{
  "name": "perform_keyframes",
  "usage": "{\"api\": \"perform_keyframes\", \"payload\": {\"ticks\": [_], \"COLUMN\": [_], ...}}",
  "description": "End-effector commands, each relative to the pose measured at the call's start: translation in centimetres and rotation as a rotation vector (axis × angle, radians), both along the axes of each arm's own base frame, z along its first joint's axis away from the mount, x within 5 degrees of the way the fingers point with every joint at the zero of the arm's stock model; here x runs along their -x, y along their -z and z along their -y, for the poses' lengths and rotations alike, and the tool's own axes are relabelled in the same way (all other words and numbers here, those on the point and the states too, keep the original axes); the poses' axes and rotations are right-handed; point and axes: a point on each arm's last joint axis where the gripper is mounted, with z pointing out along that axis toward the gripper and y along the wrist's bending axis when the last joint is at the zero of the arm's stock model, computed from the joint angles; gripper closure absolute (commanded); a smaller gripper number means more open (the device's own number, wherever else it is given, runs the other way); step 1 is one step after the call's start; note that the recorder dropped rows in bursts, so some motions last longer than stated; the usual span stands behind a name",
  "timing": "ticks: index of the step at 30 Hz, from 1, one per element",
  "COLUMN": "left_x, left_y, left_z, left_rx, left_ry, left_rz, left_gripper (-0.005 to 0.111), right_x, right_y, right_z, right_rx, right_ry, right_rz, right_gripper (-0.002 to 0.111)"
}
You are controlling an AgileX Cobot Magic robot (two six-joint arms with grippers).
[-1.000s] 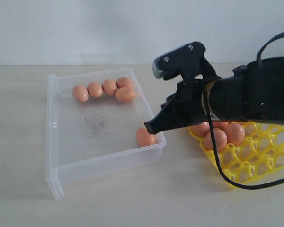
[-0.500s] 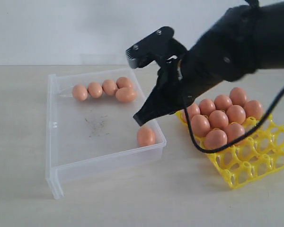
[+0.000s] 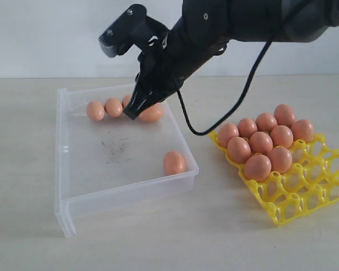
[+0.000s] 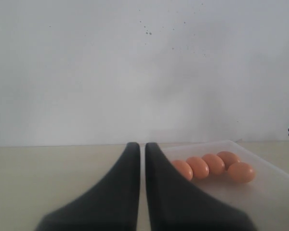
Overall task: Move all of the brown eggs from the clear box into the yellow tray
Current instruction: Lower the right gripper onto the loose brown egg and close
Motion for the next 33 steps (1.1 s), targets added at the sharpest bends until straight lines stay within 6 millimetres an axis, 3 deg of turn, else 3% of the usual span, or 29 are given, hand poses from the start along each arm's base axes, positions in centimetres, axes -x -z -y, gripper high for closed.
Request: {"api": "perform_keyframes", "payload": {"ticks": [1,4,6,9,11,16,26,31,33], "left_x": [0.0,0.0,0.0,0.0,0.0,0.0,0.0,0.0,0.0], "left_y": [-0.2,-0.2,-0.2,-0.2,-0.2,-0.2,-0.2,-0.2,-0.2], "left_z": [0.0,0.0,0.0,0.0,0.0,0.0,0.0,0.0,0.0], "left_rx": [0.001,0.001,0.001,0.001,0.001,0.001,0.001,0.001,0.001], "left_ry": [-0.002,-0.002,-0.002,-0.002,-0.002,-0.002,-0.002,-0.002,-0.002], "left_rz": [0.013,0.013,0.013,0.013,0.013,0.013,0.013,0.013,0.013], "left_gripper": [0.103,0.103,0.103,0.103,0.103,0.103,0.103,0.103,0.103], "right_x": [-2.2,-2.2,-2.2,-2.0,-2.0,-2.0,-2.0,-2.2,-2.3], "right_y": [2.4,4.1,5.1,6.0,6.1,6.1,6.1,8.0,9.0], "right_z": [1.5,1.8,1.6,1.0,0.9,1.0,1.0,0.9,0.9], "right_rx": [0.048,0.134,0.153,0.134,0.125,0.11,0.101,0.128,0.144], "right_ry": [0.184,0.188,0.186,0.208,0.235,0.285,0.314,0.345,0.348], "right_rz": [-0.284,-0.432,-0.473,-0.516,-0.532,-0.546,-0.558,-0.604,-0.62], "right_gripper": [0.104,0.101,0.089,0.057,0.05,0.062,0.062,0.047,0.046]}}
